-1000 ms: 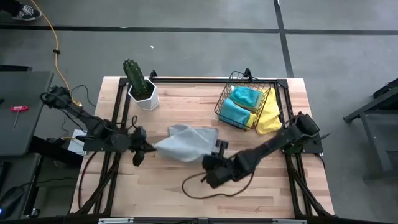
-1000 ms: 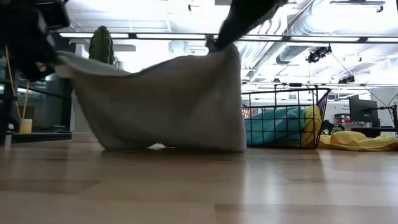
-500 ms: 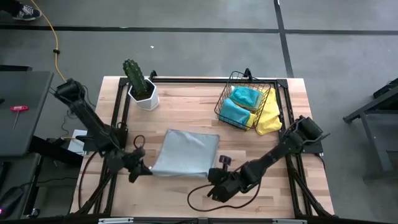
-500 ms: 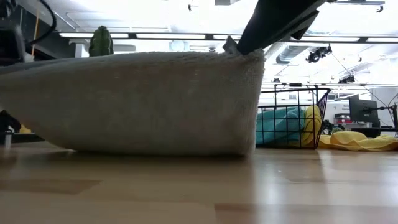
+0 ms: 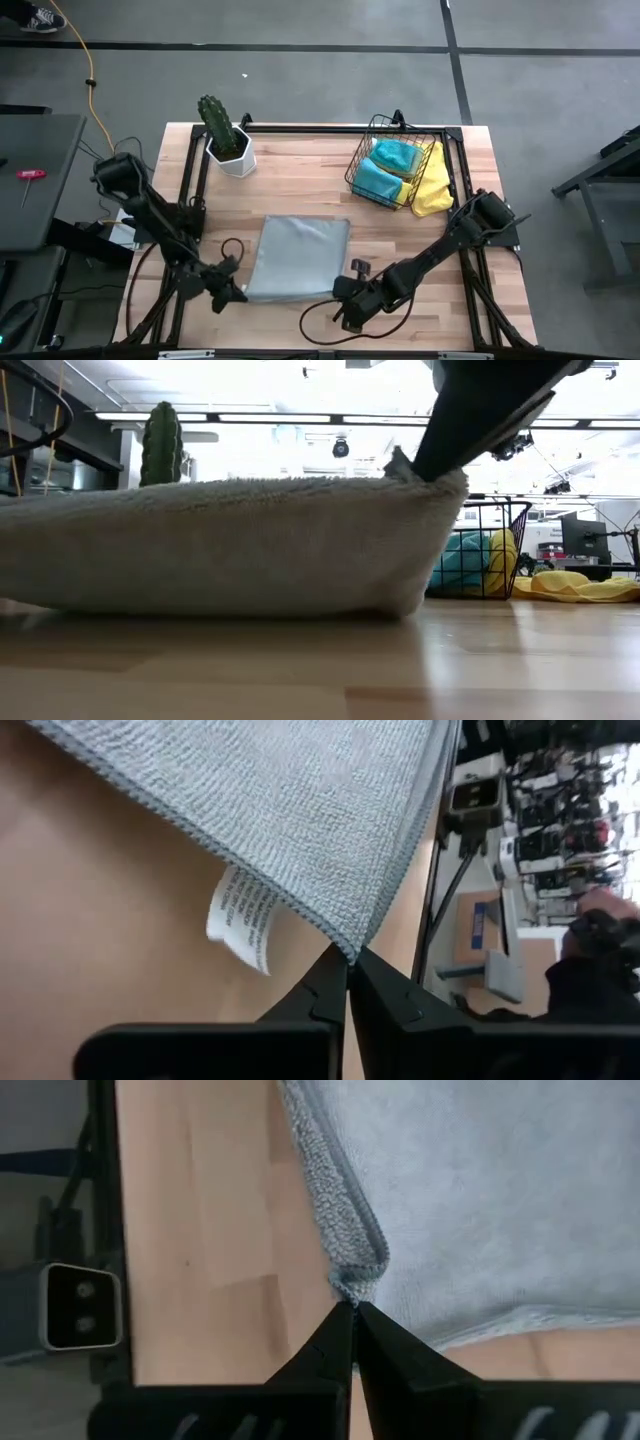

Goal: Fold microfiber towels
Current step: Fold the gray microfiber towel

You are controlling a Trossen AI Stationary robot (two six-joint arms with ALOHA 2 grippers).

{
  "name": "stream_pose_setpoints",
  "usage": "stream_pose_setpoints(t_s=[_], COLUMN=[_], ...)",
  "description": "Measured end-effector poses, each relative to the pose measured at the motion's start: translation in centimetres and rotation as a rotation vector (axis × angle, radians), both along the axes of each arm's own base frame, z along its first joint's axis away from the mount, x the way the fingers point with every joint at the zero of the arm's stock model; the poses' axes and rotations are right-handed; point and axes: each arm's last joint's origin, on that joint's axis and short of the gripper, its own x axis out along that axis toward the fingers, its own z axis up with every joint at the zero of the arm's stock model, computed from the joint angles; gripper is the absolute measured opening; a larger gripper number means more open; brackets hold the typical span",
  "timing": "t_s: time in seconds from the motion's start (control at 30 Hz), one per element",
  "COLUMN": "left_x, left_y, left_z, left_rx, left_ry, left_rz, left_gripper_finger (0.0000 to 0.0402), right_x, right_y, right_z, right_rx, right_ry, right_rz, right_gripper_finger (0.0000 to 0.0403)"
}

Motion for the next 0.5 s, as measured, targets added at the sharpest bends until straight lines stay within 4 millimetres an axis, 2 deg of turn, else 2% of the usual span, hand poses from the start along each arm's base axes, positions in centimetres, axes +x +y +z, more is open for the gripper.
stream_pose_setpoints(t_s=[0.27, 0.5], left_x=[0.8, 1.2], left_y=[-1.1, -1.1], left_z=[-0.2, 0.0], left_rx=[0.01, 0.016], left_ry=[0.033, 0.024], left_rz=[-0.042, -0.119], left_gripper_finger=[0.0027, 0.0078], right_x=[-0.1, -0.1], right_y=[0.1, 0.1], right_z=[-0.3, -0.3], right_rx=[0.038, 0.037], right_ry=[0.039, 0.04], right_rz=[0.011, 0.011], right_gripper_finger=[0.0, 0.0])
